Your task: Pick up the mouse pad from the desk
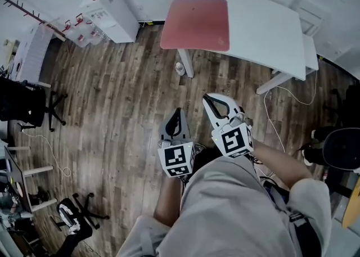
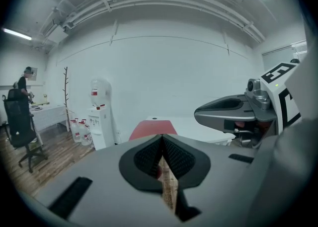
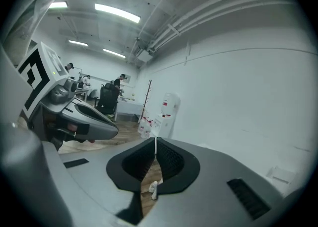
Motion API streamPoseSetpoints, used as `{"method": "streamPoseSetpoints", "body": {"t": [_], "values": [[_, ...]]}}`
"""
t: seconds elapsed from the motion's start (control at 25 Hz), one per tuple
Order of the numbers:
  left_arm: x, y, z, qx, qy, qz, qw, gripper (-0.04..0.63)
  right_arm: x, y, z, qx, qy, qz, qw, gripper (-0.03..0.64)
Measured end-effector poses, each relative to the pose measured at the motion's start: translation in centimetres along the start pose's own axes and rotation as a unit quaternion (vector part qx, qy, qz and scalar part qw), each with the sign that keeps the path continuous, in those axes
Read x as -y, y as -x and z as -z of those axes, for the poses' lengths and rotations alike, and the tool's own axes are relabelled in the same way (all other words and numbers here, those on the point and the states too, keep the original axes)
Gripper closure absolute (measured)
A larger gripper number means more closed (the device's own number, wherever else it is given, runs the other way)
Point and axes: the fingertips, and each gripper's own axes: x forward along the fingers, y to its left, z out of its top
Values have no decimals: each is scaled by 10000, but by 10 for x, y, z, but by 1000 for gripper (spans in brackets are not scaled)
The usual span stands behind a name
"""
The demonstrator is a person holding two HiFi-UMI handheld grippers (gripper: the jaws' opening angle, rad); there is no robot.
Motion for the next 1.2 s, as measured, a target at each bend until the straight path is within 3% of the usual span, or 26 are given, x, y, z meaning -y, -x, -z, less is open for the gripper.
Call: {"method": "streamPoseSetpoints", "body": {"t": [0.16, 0.44, 0.8, 1.04, 1.2], "values": [[-7, -10, 2, -10, -65, 272, 9996, 583, -3, -19, 5, -88, 72, 6, 9999, 575], [-39, -37, 7, -124, -271, 400, 9988, 583, 3, -67, 8, -272, -13, 45, 9996, 575], [-97, -118, 9, -487, -351, 508, 9969, 583, 39, -152, 31, -531, -391, 124, 9977, 575], [-109, -181, 21, -911, -698, 1029, 9880, 583, 76, -201, 70, -866, -759, 381, 9926, 575], [-114, -221, 30, -1285, -1055, 1226, 9784, 583, 97, -225, 100, -1128, -1399, 423, 9828, 575]]}}
